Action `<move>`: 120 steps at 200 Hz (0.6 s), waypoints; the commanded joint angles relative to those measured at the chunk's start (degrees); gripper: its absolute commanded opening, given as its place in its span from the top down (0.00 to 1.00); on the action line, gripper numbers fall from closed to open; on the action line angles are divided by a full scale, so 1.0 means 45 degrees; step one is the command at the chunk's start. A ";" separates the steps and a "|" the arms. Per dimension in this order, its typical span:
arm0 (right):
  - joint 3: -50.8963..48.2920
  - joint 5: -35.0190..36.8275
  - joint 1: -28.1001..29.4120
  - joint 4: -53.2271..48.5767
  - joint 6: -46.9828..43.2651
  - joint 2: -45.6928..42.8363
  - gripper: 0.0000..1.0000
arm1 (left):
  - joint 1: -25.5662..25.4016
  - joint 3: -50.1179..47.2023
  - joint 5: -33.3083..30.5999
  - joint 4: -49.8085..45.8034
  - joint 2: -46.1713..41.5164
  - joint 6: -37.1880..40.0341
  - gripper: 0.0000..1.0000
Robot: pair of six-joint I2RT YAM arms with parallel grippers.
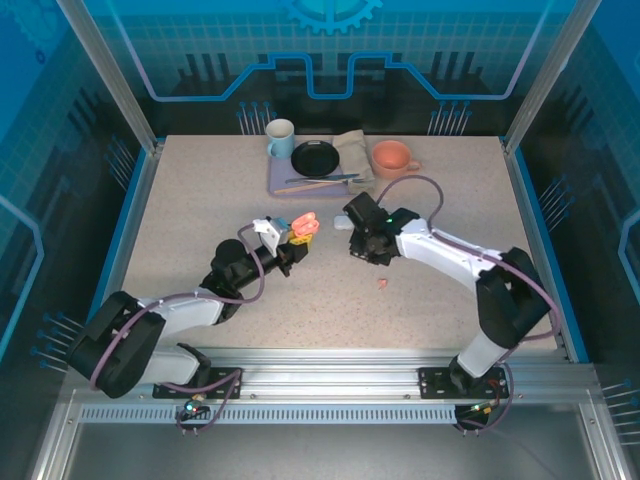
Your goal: Insert wireless bluetooth earbuds into charging case
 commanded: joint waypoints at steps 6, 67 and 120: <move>-0.0143 0.0277 -0.0469 0.0596 -0.1055 -0.1126 0.75 | 0.0122 0.0662 0.0848 0.0278 0.0438 -0.0279 1.00; -0.0010 -0.0194 -0.1246 0.2380 -0.2969 -0.3111 0.75 | 0.0122 0.1774 0.1603 0.0118 0.1492 -0.0562 1.00; 0.0512 -0.1154 -0.1362 0.3793 -0.3722 -0.3466 0.74 | 0.0071 0.2916 0.2077 0.0147 0.2492 -0.0816 1.00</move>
